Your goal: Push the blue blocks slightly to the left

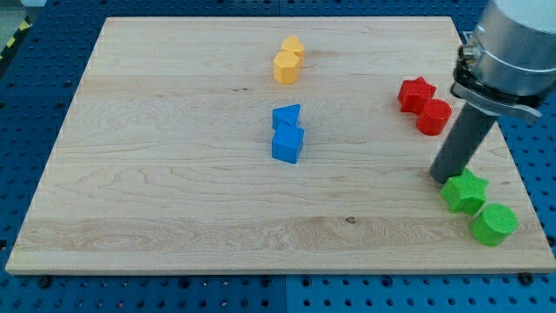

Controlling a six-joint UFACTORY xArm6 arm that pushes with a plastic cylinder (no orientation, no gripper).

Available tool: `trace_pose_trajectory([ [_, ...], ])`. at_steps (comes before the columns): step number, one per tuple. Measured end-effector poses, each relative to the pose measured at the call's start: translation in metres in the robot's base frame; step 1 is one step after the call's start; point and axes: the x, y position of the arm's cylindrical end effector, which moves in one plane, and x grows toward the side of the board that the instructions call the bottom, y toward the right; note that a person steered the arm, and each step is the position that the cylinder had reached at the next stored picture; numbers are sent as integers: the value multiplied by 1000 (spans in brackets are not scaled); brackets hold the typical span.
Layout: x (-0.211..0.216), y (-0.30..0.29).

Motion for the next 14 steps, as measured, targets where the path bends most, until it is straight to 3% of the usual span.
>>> trace_pose_trajectory([
  [2, 4, 22],
  [4, -47, -54],
  [5, -53, -59],
  [9, 13, -74],
  [14, 6, -87],
])
